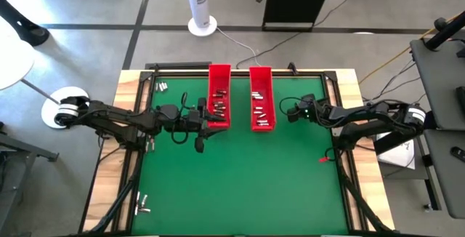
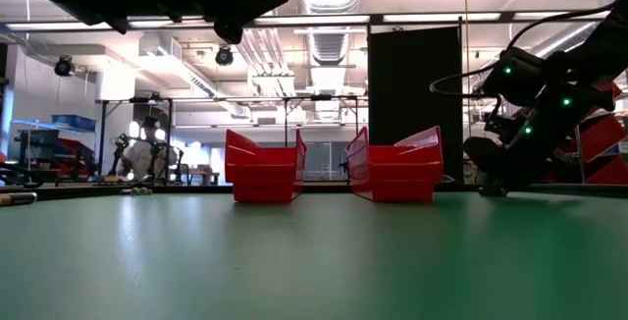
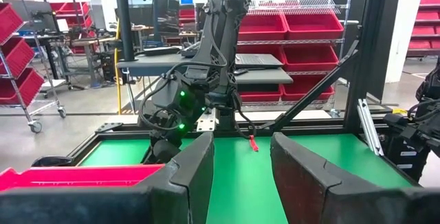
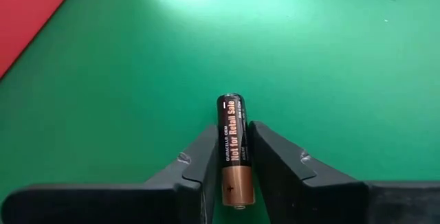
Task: Sort batteries
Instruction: Put the brown battery into the left red bin
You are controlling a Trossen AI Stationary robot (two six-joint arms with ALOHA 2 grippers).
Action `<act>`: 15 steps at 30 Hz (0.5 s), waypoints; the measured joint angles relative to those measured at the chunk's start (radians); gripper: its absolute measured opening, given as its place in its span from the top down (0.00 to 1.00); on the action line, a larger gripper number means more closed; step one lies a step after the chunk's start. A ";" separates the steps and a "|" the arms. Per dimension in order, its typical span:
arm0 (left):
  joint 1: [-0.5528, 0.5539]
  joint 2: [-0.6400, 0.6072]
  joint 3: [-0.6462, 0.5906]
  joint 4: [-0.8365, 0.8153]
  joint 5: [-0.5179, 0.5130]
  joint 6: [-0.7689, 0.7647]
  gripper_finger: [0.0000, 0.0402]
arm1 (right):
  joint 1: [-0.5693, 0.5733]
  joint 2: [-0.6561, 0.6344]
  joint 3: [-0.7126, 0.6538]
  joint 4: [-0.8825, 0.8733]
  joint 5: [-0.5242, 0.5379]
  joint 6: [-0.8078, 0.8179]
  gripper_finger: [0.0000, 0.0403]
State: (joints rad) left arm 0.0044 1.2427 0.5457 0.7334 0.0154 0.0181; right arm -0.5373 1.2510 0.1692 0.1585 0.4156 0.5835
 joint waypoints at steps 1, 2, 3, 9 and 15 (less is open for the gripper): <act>0.000 0.000 0.000 0.000 0.000 0.000 0.69 | 0.000 0.000 0.000 0.001 0.000 0.000 0.79; 0.000 0.000 0.000 0.000 0.000 0.000 0.69 | 0.000 0.000 0.000 0.002 0.001 0.000 0.80; 0.000 0.000 0.000 0.000 -0.001 0.000 0.69 | 0.000 0.000 0.000 0.003 0.001 0.000 0.80; 0.000 0.000 0.000 0.000 -0.001 0.000 0.69 | -0.001 0.000 -0.001 0.004 0.002 0.000 0.77; 0.000 0.000 0.000 0.000 -0.001 0.000 0.69 | -0.001 0.000 -0.001 0.005 0.004 0.000 0.76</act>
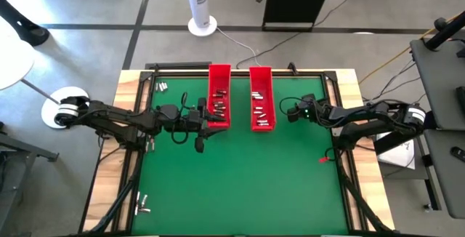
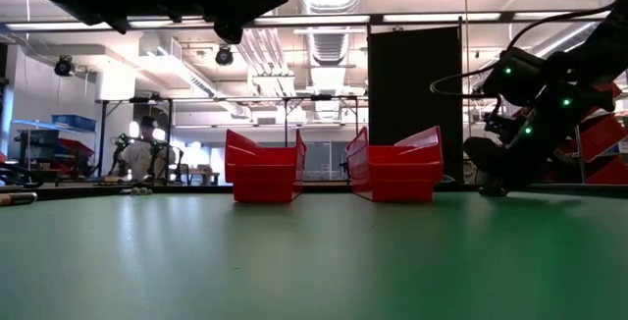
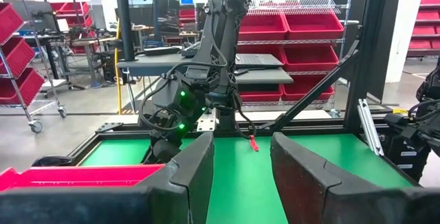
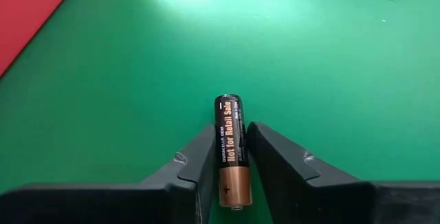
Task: Sort batteries
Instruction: Put the brown battery into the left red bin
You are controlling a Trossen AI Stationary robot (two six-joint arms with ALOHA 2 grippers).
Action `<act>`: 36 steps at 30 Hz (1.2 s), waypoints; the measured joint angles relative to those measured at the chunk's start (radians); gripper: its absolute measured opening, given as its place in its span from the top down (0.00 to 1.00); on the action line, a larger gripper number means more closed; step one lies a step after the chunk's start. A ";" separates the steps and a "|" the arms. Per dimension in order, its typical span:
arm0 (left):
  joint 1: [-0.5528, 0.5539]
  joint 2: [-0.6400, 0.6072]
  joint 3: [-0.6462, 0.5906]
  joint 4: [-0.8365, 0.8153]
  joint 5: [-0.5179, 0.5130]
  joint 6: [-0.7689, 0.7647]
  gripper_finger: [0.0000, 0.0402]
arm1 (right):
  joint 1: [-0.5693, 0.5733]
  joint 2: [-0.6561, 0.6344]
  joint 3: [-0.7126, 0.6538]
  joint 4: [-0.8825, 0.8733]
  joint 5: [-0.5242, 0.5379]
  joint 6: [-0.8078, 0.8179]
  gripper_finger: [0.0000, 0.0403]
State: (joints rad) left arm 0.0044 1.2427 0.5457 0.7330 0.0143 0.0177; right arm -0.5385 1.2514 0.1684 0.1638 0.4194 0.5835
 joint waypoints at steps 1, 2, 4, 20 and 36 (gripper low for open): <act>0.000 0.000 0.000 0.000 0.000 0.000 0.69 | 0.000 0.000 0.000 0.000 0.000 0.000 0.76; 0.000 0.000 0.000 0.000 0.000 0.000 0.69 | 0.000 0.000 0.000 0.001 0.000 0.000 0.76; 0.000 0.000 0.000 0.000 0.000 0.000 0.69 | 0.000 0.000 0.000 0.002 0.000 0.000 0.77; 0.000 0.000 0.000 0.000 0.000 -0.005 0.69 | 0.000 0.000 -0.012 0.020 0.001 0.006 0.81; 0.000 -0.001 0.000 0.006 0.000 -0.008 0.69 | 0.000 0.000 -0.026 0.039 0.022 0.000 0.74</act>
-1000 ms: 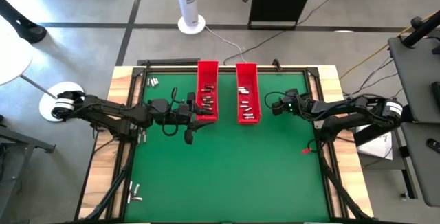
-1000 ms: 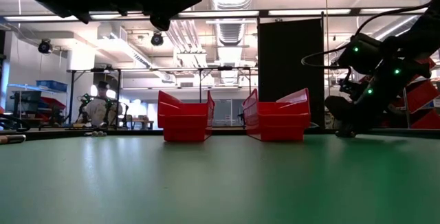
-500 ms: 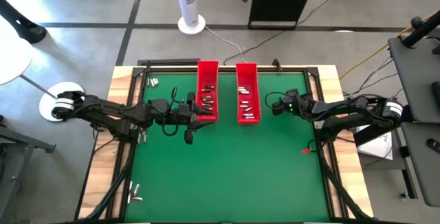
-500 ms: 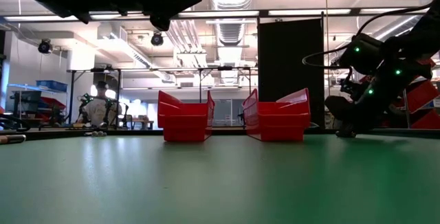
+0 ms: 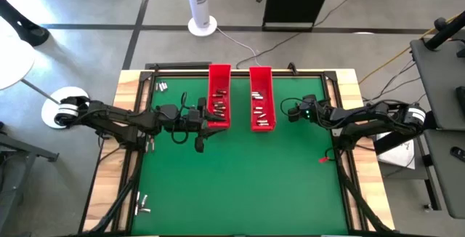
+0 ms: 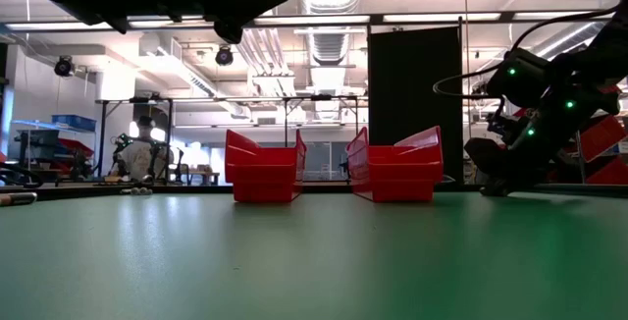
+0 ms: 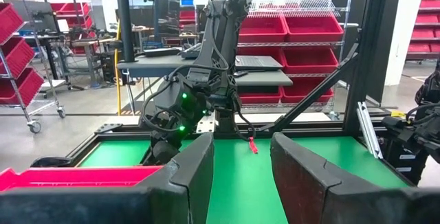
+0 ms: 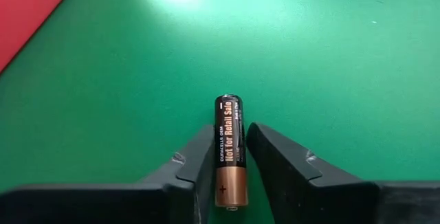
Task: Sort batteries
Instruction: Put the brown battery into the left red bin
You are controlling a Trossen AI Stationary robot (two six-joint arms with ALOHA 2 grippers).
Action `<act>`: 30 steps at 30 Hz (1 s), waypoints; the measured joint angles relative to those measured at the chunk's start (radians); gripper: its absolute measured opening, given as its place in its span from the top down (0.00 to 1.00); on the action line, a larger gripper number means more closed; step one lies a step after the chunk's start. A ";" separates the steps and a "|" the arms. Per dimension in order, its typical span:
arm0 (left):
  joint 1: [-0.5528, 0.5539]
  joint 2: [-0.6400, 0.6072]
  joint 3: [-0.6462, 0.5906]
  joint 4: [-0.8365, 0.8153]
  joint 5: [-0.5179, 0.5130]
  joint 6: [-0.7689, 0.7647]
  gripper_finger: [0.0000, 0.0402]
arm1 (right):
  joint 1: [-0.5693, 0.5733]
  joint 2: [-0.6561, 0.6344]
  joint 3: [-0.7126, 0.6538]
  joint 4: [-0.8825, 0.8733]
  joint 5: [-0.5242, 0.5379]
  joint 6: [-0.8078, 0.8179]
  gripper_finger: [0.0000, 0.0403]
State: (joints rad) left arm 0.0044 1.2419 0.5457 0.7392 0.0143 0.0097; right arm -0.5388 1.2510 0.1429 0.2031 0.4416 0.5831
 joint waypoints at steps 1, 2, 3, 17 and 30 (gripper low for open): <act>0.000 0.000 0.000 0.000 0.000 0.000 0.69 | 0.000 0.000 0.000 0.000 0.000 0.000 0.75; 0.000 0.000 0.000 0.000 0.000 0.000 0.69 | 0.000 0.000 -0.001 0.000 0.000 0.000 0.76; 0.000 0.000 0.000 0.001 0.000 0.000 0.69 | 0.000 0.000 -0.001 0.000 0.000 0.000 0.77; -0.013 -0.131 0.002 -0.026 0.213 -0.072 0.69 | 0.003 -0.003 -0.008 0.006 -0.043 -0.052 0.90; -0.054 -0.161 0.001 -0.170 0.186 -0.075 0.69 | 0.052 -0.145 0.017 -0.169 -0.127 -0.005 0.90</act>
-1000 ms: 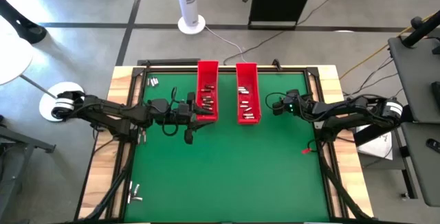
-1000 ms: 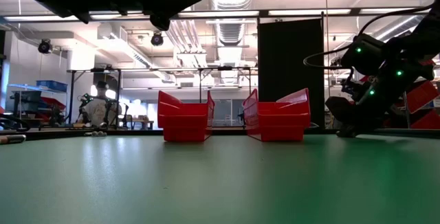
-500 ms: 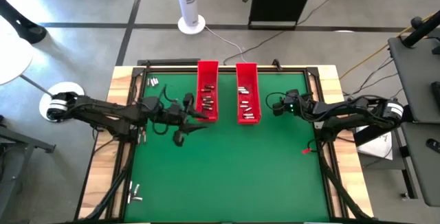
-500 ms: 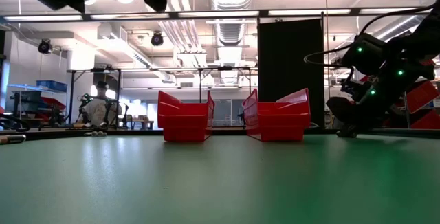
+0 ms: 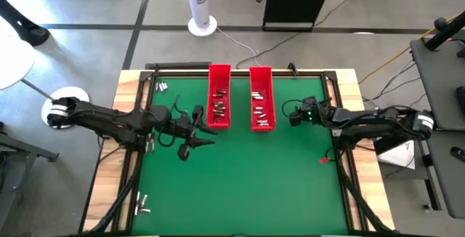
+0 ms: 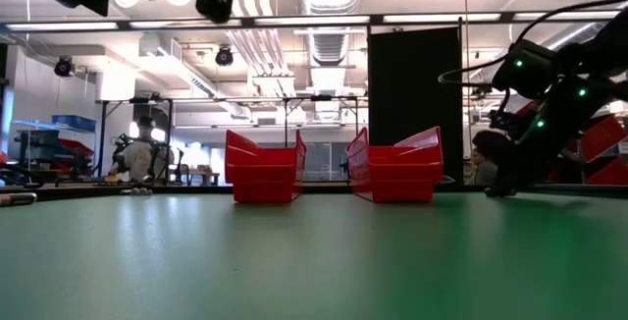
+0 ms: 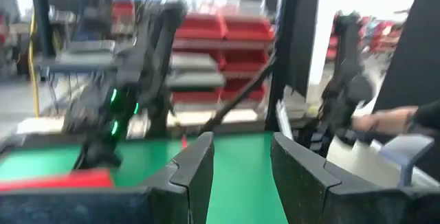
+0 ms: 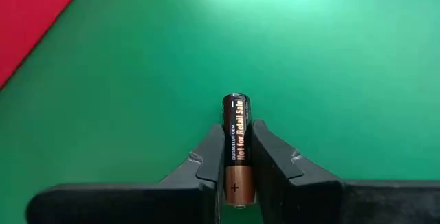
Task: Sort batteries
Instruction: Put the brown battery into the left red bin
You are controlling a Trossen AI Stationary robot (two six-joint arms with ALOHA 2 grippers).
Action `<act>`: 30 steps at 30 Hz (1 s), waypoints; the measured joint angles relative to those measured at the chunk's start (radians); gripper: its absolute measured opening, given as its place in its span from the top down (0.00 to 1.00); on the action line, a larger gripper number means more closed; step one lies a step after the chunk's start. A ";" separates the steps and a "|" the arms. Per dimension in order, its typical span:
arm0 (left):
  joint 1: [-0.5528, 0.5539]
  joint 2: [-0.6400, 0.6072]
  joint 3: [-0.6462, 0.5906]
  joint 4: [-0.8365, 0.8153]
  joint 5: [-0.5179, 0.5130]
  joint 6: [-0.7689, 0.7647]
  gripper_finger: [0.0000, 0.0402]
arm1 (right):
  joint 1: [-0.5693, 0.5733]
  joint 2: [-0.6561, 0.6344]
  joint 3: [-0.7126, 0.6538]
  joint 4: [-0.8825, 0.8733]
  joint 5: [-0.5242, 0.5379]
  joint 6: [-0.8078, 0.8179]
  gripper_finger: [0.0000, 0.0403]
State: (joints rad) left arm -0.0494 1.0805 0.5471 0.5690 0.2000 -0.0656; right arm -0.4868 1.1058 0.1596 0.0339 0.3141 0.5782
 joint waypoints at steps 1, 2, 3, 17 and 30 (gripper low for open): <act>0.000 0.010 0.000 -0.014 -0.007 -0.007 0.69 | 0.009 -0.024 0.008 -0.035 -0.002 0.001 0.90; 0.000 0.021 0.000 -0.020 -0.019 -0.014 0.69 | 0.019 -0.048 0.016 -0.070 -0.004 0.002 0.90; 0.000 0.031 0.000 -0.022 -0.027 -0.022 0.69 | 0.030 -0.075 0.023 -0.104 -0.005 0.002 0.90; -0.047 0.118 -0.001 0.236 0.026 -0.063 0.69 | 0.397 -0.207 0.040 -0.273 0.078 0.193 0.90; -0.109 0.117 -0.001 0.331 0.091 -0.022 0.69 | 0.890 -0.055 0.244 -0.709 0.280 0.649 0.90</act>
State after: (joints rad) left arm -0.1588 1.1974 0.5461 0.8999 0.2909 -0.0878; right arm 0.4032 1.0506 0.4038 -0.6749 0.5945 1.2268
